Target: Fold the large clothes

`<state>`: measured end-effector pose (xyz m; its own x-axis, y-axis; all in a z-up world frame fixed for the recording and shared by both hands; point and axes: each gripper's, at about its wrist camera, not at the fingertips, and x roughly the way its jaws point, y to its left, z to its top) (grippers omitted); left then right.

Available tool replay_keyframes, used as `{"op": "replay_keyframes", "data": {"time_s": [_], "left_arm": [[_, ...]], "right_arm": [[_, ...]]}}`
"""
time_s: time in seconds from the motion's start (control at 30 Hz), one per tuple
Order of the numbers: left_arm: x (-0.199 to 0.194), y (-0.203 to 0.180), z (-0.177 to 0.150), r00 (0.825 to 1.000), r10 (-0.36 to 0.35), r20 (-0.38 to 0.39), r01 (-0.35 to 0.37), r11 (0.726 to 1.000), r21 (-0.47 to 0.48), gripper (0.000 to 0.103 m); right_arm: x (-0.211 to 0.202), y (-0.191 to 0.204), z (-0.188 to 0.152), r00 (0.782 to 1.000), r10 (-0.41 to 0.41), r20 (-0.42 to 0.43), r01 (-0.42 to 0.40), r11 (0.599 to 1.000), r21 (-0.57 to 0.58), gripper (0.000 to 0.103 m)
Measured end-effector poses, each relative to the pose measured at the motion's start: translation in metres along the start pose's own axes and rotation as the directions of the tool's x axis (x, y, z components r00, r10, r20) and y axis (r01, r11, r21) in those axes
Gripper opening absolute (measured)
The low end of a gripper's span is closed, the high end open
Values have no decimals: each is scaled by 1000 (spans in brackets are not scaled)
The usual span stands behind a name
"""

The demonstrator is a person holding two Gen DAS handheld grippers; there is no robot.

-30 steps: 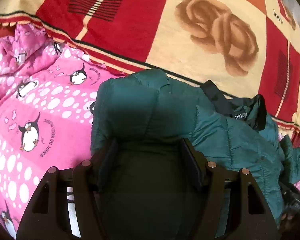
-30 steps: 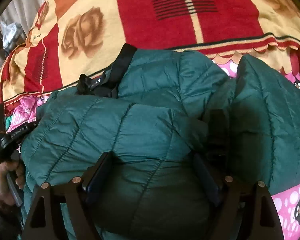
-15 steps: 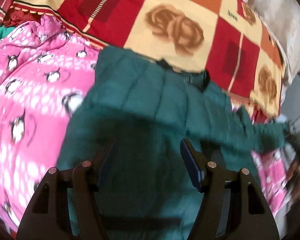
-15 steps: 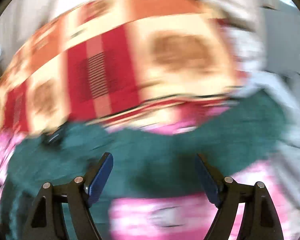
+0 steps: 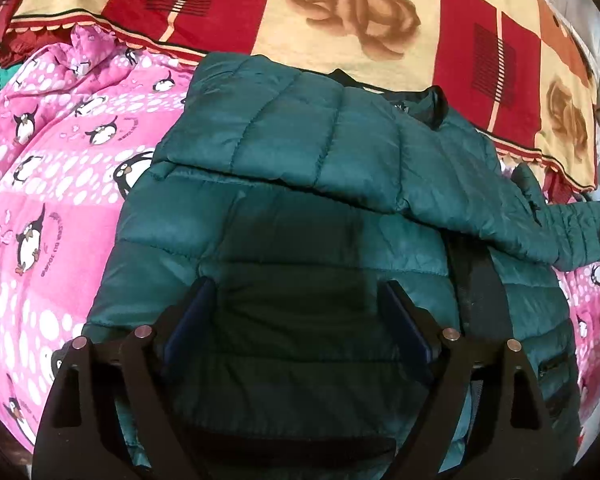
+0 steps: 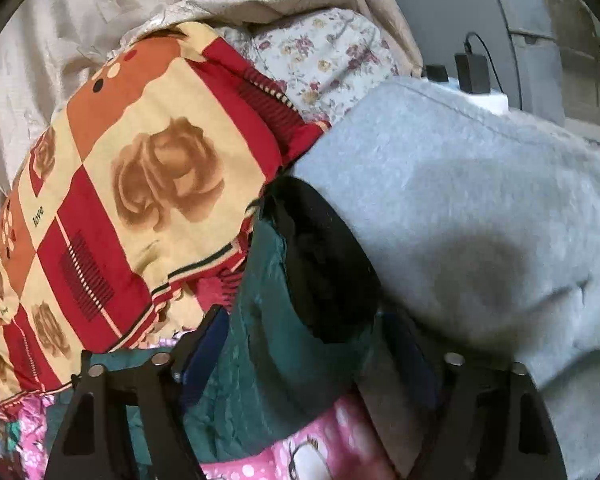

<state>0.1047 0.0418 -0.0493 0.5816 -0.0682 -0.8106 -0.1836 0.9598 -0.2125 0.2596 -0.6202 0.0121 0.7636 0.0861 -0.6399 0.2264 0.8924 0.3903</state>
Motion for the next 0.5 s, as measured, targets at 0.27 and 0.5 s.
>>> {"op": "replay_keyframes", "data": {"time_s": [0.27, 0.5], "left_arm": [[-3, 4, 0, 1000, -19, 11, 19, 1000, -17, 86], [-21, 4, -2, 994, 57, 90, -55, 998, -22, 86]], "right_arm": [[-25, 20, -3, 999, 35, 26, -34, 998, -58, 22], [-54, 111, -25, 983, 180, 23, -174, 971, -165, 21]]}}
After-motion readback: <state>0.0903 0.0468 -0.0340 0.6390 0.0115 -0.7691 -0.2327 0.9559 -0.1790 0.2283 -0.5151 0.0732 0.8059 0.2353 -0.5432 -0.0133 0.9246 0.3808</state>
